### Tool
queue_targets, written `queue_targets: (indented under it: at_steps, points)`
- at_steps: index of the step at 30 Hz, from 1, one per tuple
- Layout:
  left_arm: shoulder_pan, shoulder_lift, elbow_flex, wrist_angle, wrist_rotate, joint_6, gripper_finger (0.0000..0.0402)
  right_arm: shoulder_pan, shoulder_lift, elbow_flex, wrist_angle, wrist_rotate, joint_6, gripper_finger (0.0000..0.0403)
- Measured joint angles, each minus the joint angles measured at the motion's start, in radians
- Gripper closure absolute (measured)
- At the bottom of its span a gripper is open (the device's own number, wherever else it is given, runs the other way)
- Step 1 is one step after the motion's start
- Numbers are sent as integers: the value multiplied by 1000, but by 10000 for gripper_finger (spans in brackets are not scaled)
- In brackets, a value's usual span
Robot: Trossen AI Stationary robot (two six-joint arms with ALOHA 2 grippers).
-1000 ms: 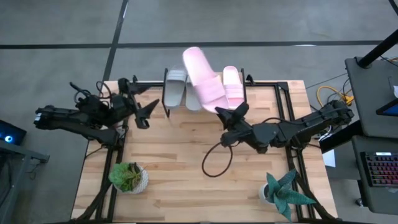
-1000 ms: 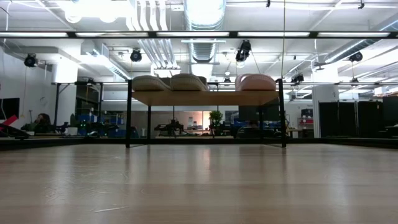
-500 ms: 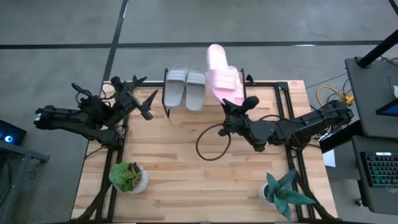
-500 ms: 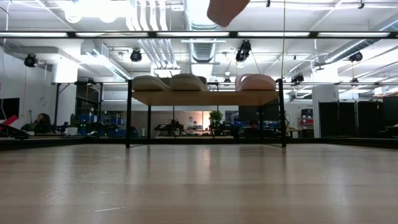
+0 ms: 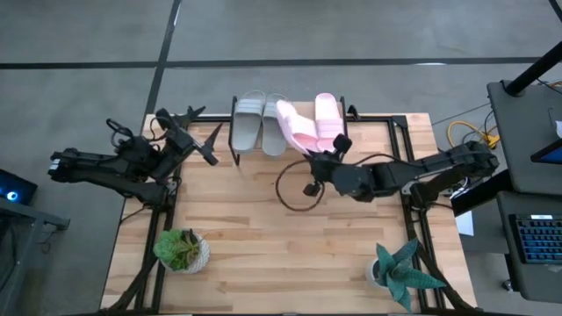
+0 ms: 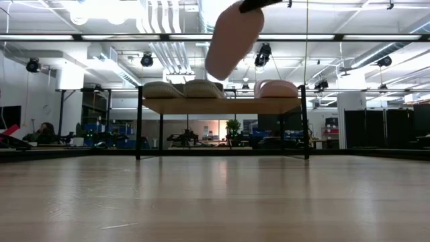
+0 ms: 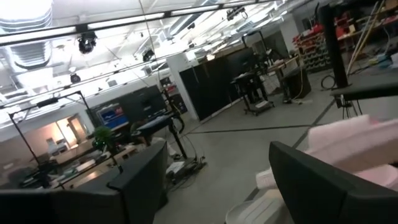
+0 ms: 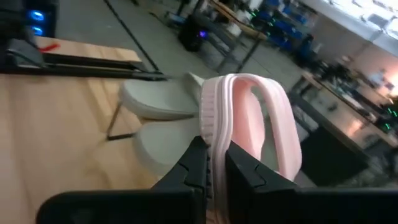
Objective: Pick and place slides into the shelf
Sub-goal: Put the pink slide on the shelf
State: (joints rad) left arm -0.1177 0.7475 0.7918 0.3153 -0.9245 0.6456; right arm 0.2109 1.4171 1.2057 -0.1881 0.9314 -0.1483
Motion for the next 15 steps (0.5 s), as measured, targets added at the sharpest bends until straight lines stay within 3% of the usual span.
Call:
queue_targets:
  at_steps: [15]
  points:
    - [0, 20, -4, -18, -28, 0, 136, -121, 105, 19, -9, 62, 25, 387]
